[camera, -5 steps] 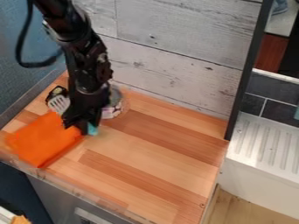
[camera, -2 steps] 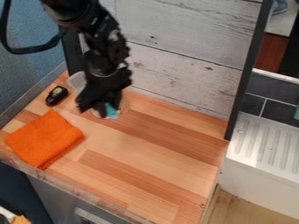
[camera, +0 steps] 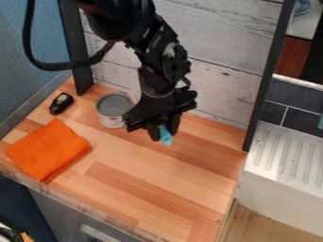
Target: Put the spatula on the right side of the table
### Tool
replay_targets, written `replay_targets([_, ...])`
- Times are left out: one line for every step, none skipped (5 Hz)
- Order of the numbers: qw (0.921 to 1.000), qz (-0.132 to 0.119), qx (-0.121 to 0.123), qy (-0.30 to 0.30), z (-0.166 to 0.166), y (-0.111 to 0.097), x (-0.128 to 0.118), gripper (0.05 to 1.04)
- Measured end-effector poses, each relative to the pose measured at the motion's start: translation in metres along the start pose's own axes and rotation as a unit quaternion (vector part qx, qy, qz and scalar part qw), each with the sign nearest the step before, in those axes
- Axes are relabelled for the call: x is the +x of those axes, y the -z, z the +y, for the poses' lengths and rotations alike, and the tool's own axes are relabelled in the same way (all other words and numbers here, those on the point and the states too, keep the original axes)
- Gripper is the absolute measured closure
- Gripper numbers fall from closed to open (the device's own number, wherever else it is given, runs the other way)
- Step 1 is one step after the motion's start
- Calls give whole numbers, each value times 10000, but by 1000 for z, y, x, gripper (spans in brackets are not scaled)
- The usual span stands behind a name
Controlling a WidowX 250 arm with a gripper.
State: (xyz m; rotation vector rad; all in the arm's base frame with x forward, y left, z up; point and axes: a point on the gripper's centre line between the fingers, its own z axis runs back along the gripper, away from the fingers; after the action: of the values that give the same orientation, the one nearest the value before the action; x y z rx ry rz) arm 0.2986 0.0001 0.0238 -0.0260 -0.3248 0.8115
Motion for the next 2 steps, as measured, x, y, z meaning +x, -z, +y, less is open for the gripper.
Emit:
replay_targets([9936,129,-79,1117,-6,4,-32,762])
replay_targets([9851,318,-55,1692,1,12,-54,762])
